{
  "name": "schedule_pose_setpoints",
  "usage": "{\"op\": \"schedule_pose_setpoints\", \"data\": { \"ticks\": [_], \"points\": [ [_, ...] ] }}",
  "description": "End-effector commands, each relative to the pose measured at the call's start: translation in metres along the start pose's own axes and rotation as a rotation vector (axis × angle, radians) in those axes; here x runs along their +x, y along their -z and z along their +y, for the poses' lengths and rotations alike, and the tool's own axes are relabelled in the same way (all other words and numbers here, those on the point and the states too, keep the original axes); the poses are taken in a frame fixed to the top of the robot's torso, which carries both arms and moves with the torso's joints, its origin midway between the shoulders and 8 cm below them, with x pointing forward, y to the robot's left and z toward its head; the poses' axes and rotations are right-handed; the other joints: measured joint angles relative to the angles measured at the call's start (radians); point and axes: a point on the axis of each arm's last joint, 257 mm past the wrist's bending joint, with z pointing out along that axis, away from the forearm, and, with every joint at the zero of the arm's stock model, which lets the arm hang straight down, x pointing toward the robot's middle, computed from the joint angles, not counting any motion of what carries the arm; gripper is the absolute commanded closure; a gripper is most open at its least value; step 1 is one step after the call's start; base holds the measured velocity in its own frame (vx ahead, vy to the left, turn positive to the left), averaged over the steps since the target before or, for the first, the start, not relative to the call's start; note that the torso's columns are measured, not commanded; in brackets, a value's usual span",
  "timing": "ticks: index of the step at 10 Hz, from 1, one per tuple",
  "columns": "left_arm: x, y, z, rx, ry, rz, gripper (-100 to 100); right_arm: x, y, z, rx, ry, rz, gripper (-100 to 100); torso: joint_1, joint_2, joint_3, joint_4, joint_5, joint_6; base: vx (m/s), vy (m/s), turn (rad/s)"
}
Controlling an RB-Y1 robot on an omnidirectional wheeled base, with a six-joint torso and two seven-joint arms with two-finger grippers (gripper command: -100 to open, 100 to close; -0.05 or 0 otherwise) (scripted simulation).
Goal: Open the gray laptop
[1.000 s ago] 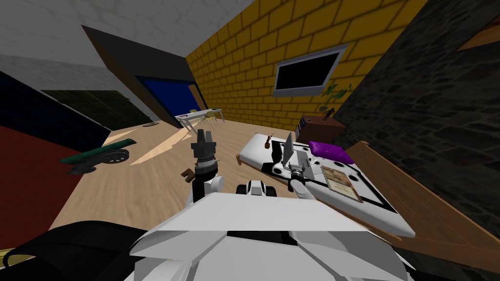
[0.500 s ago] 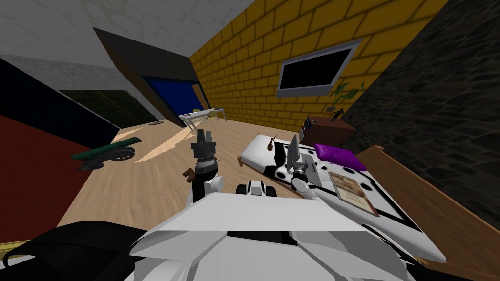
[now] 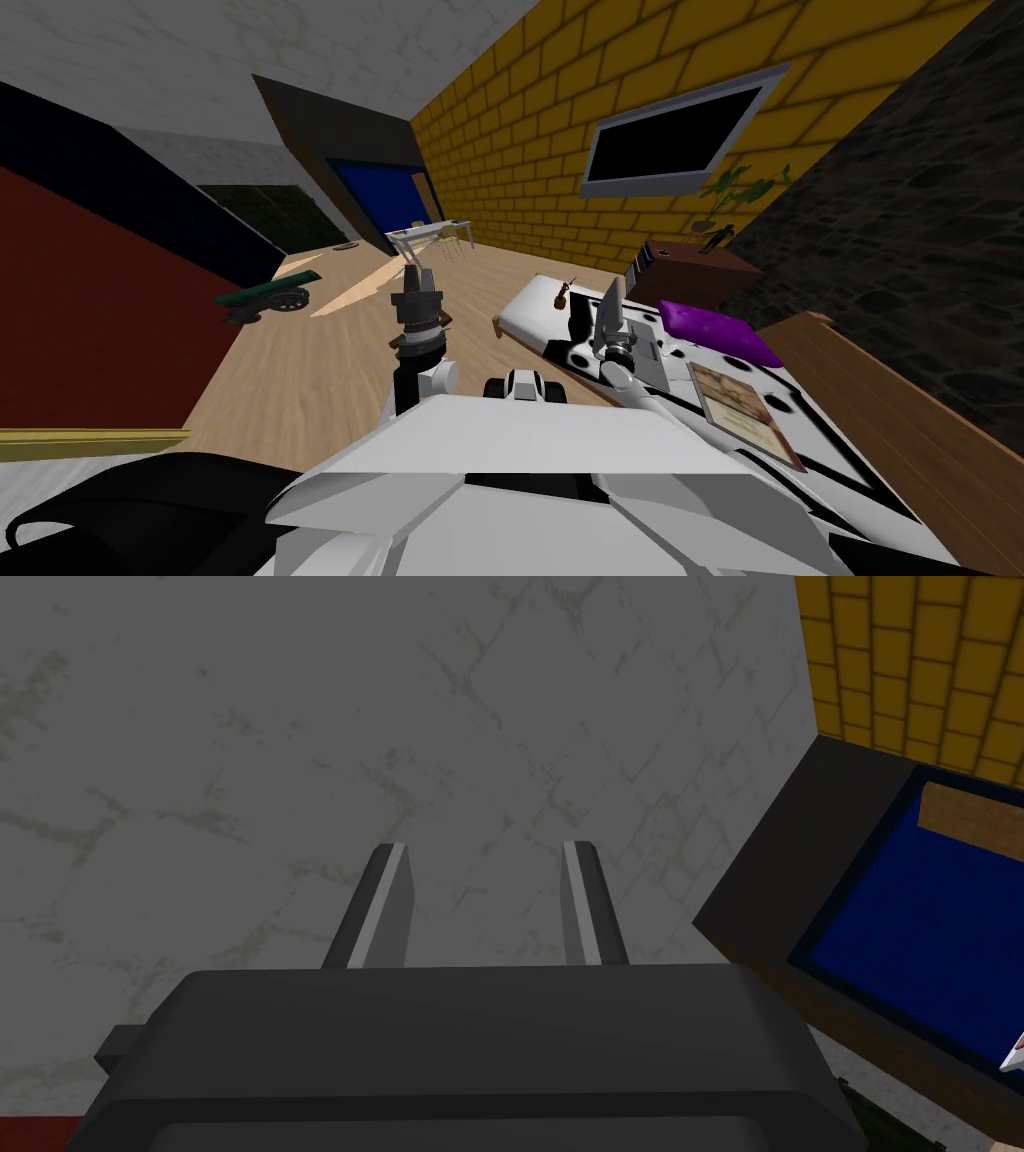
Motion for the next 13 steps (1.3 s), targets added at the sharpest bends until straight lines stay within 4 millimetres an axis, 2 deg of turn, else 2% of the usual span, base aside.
{"op": "schedule_pose_setpoints", "data": {
  "ticks": [1, 5, 6, 7, 12, 13],
  "points": [
    [0.000, 0.000, 0.000, 0.000, 0.000, 0.000, 0, 0.006, -0.008, -0.008, 0.021, -0.001, 0.014, -100, 0.000, -0.002, -0.001, -0.001, 0.000, 0.000, -0.031, -0.011, 0.089],
    [0.000, 0.000, 0.000, 0.000, 0.000, 0.000, 0, 0.016, -0.022, -0.029, 0.074, -0.008, 0.049, -100, 0.000, 0.000, 0.000, 0.000, 0.000, 0.000, -0.044, -0.013, 0.163],
    [0.000, 0.000, 0.000, 0.000, 0.000, 0.000, 0, 0.013, -0.020, -0.026, 0.065, -0.007, 0.043, -100, 0.000, 0.000, 0.000, 0.000, 0.000, 0.000, -0.023, -0.005, 0.028],
    [0.000, 0.000, 0.000, 0.000, 0.000, 0.000, 0, 0.011, -0.015, -0.018, 0.047, -0.004, 0.032, 100, 0.000, -0.001, -0.001, 0.000, 0.000, 0.000, 0.024, 0.005, -0.198],
    [0.000, 0.000, 0.000, 0.000, 0.000, 0.000, 0, -0.002, 0.004, 0.007, -0.018, 0.003, -0.011, 100, 0.002, 0.000, 0.000, 0.000, 0.001, -0.001, 0.063, 0.018, -0.175],
    [0.000, 0.000, 0.000, 0.000, 0.000, 0.000, 0, -0.008, 0.013, 0.017, -0.044, 0.003, -0.027, 100, 0.002, 0.001, 0.000, 0.001, 0.001, -0.001, 0.069, 0.030, -0.255]
  ]
}}
